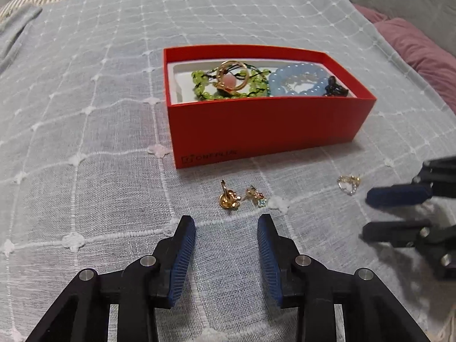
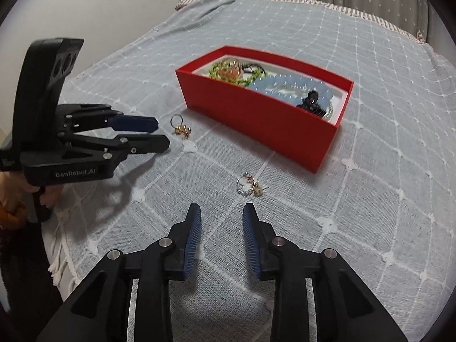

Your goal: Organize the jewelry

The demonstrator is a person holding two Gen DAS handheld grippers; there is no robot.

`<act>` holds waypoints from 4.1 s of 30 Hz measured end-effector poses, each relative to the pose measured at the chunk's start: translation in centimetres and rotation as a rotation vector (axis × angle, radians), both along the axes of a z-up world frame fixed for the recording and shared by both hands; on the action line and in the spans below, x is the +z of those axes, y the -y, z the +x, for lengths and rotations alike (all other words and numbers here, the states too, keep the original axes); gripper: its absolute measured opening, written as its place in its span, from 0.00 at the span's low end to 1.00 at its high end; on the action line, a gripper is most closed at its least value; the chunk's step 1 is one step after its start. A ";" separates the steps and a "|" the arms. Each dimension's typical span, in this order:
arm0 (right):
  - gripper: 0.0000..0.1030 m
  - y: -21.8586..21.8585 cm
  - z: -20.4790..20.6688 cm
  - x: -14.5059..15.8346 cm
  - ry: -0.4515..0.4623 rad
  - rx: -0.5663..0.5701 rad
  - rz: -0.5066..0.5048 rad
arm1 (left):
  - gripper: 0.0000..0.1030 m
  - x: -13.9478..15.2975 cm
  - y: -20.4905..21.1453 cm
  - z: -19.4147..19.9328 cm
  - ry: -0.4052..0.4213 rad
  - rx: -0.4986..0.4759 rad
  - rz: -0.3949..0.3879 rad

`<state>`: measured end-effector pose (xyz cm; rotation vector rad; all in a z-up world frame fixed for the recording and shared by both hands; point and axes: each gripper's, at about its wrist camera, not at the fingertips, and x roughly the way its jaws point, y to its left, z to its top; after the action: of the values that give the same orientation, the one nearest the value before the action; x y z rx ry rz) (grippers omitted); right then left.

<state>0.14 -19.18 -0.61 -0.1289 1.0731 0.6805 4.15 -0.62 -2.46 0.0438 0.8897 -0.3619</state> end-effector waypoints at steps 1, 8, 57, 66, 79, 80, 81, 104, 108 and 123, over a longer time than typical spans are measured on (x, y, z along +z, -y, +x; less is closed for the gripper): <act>0.32 -0.1 0.1 -0.1 0.003 -0.002 0.000 | 0.38 0.0 -0.1 0.1 0.000 0.004 -0.006; 0.31 -0.8 1.3 -0.7 0.041 -0.037 -0.008 | 0.36 -0.3 0.0 0.4 0.007 0.004 -0.007; 0.19 -1.3 2.6 2.5 0.119 -0.127 0.000 | 0.00 2.5 -0.8 0.7 0.047 0.097 -0.066; 0.19 -0.7 3.1 5.1 0.162 -0.171 0.031 | 0.00 4.6 -0.9 1.1 0.088 0.114 -0.094; 0.19 -0.3 5.0 6.3 0.172 -0.242 0.067 | 0.00 4.7 0.4 4.4 0.109 0.164 -0.089; 0.19 -0.3 5.1 6.3 0.170 -0.246 0.067 | 0.00 4.6 0.4 4.6 0.107 0.167 -0.087; 0.19 -0.3 5.2 6.2 0.168 -0.249 0.067 | 0.00 4.4 0.5 4.9 0.107 0.169 -0.080; 0.19 -0.7 9.3 4.0 0.157 -0.299 0.005 | 0.28 5.2 0.4 2.8 0.134 0.158 -0.018; 0.20 -0.6 9.4 4.0 0.161 -0.303 0.005 | 0.35 5.1 -0.1 2.6 0.129 0.166 -0.015; 0.53 1.0 6.7 6.5 0.195 -0.318 0.027 | 0.76 5.1 -0.4 1.2 0.104 0.180 -0.001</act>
<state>6.83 -20.17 5.92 0.0006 0.8718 0.3868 5.34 -0.23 2.68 -0.0187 0.7835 -0.1900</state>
